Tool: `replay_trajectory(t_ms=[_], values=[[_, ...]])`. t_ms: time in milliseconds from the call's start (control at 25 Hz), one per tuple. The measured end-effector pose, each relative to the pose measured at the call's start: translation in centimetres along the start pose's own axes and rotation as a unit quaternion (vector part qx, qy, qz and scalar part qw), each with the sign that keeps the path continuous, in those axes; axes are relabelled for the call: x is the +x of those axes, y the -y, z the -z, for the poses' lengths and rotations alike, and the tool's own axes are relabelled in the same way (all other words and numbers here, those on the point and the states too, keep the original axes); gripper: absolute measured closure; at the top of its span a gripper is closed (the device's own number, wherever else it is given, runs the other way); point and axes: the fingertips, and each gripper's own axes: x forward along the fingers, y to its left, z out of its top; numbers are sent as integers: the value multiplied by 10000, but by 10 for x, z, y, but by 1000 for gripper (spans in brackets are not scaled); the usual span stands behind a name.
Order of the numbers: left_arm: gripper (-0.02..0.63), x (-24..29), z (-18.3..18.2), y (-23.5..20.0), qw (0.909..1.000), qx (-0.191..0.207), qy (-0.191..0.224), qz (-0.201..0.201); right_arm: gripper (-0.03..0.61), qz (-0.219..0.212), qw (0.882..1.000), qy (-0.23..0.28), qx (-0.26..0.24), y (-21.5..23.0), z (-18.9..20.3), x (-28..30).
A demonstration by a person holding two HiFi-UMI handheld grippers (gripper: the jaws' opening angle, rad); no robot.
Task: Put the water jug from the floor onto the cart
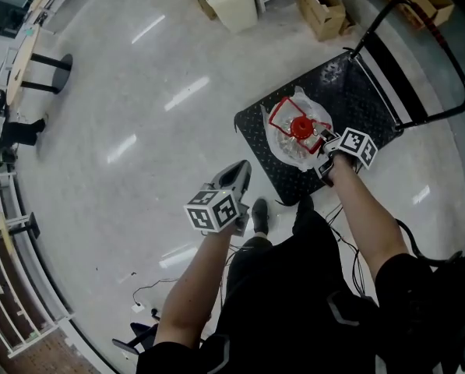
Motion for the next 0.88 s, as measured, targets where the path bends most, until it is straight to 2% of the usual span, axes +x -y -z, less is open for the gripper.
replay_trajectory(t_ms=[160, 320, 440, 560, 720, 880], values=[[621, -3, -5, 8, 9999, 126, -44, 75, 517, 208, 9998, -44, -18, 15, -2, -6], [621, -7, -11, 12, 9997, 209, -16, 124, 518, 589, 9981, -62, -186, 34, -2, -7], [621, -10, -14, 14, 9993, 281, 22, 230, 452, 784, 9951, 78, -592, 38, -6, -17], [621, -12, -18, 18, 9982, 467, 34, 367, 433, 931, 9904, 263, -989, 34, -13, -42], [621, -14, -43, 44, 9919, 963, 215, 804, 431, 981, 9813, 912, -1383, 5, -44, -96], [621, -31, -72, 80, 9792, 1501, 526, 1259, 433, 781, 9645, 1361, -2124, -48, -55, -154]])
